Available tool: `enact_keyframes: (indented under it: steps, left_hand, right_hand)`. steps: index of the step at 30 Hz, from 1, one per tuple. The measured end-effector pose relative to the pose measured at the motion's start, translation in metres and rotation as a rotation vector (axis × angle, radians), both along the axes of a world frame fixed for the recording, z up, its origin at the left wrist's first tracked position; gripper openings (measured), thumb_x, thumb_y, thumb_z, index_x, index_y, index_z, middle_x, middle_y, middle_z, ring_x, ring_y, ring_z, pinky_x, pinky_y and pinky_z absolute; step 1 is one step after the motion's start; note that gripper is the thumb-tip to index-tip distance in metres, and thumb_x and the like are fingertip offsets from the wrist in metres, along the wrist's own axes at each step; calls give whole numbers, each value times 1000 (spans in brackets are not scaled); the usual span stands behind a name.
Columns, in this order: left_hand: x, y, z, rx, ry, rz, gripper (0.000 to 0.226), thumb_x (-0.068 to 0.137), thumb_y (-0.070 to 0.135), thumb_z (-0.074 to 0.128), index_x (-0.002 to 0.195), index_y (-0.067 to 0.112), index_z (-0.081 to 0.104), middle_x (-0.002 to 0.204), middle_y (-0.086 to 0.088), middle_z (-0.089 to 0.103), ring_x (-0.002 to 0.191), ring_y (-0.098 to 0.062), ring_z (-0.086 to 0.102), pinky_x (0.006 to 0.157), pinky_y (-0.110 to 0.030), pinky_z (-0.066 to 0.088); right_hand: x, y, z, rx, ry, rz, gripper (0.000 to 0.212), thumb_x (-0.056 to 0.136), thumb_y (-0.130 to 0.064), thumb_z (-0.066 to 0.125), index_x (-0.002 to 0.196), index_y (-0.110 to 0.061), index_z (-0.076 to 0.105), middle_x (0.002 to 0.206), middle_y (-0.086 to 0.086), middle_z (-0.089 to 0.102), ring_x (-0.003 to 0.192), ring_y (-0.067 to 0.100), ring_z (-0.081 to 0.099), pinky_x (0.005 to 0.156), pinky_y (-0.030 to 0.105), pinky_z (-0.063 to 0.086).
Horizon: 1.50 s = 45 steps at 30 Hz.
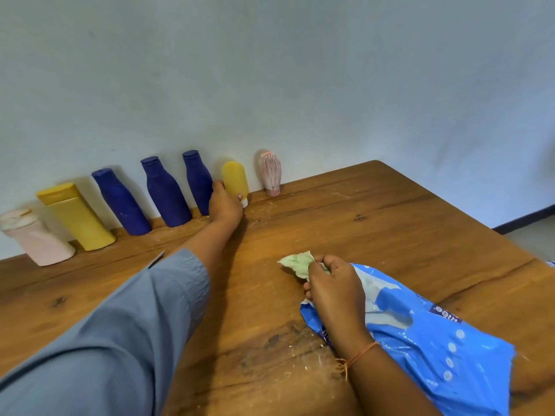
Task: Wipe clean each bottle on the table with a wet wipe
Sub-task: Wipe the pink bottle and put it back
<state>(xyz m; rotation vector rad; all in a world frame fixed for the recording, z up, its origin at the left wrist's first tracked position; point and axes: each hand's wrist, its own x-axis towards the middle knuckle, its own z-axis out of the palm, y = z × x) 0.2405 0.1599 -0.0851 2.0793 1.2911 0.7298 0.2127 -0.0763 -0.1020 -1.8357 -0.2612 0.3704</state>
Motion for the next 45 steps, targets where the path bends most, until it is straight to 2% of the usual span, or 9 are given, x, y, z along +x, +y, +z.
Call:
enact_keyframes:
  steps: [10,15,19,23,29,32,35,39,45]
  left_hand:
    - [3,-2,-8,-32,-21,21,56,89,10,57,137,8,28,135,-16,44,122,-32,46,99,-42,41]
    - [-8,-18,-12,4,-125,106,53,90,8,55,138,7,30,134,-14,42,117,-27,49,91,-33,43]
    - [-11,-35,-13,208,-173,113,45,87,15,60,127,9,39,129,-13,42,115,-26,47,92,-34,43]
    - [3,-45,-2,407,-124,-76,42,90,19,56,127,13,39,129,-10,41,116,-24,44,92,-32,44]
    - [39,-39,28,557,108,-275,66,88,12,55,143,17,20,154,-5,13,140,-29,14,112,-43,21]
    - [53,-24,40,581,298,-278,67,88,10,50,145,19,17,152,-2,24,141,-26,12,107,-44,17]
    - [57,-17,47,581,398,-259,57,88,9,50,140,22,31,138,-4,47,138,-27,20,99,-44,21]
    - [51,-20,48,635,326,-218,45,87,9,51,130,21,43,126,-5,57,130,-27,33,94,-43,23]
    - [16,-35,49,658,198,-296,47,85,20,55,130,22,40,117,-2,62,124,-25,42,93,-41,25]
  right_hand:
    - [-1,0,5,8,41,6,18,85,-22,47,76,-21,63,68,4,66,70,25,63,72,44,53]
    - [-2,0,7,7,49,11,18,87,-23,48,75,-23,61,69,4,66,70,24,63,71,43,54]
    - [-2,0,8,17,69,6,18,86,-23,47,75,-25,61,69,3,66,70,24,63,72,43,54]
    - [-1,-1,9,28,85,0,19,87,-22,47,74,-30,58,74,2,67,72,23,63,73,44,54]
    - [-1,0,7,47,96,-26,20,86,-22,48,69,-32,54,74,1,67,73,23,64,75,44,53]
    - [0,1,5,51,89,-22,22,87,-22,47,68,-29,55,72,2,66,72,24,63,74,44,53]
    - [1,1,5,49,89,-18,21,87,-22,47,68,-27,56,71,3,66,71,26,63,72,45,53]
    - [1,1,4,51,86,-19,20,86,-23,47,69,-29,55,72,2,66,72,24,64,73,45,54]
    - [-1,2,5,85,92,-24,17,86,-21,47,74,-27,58,67,1,66,69,24,64,71,45,55]
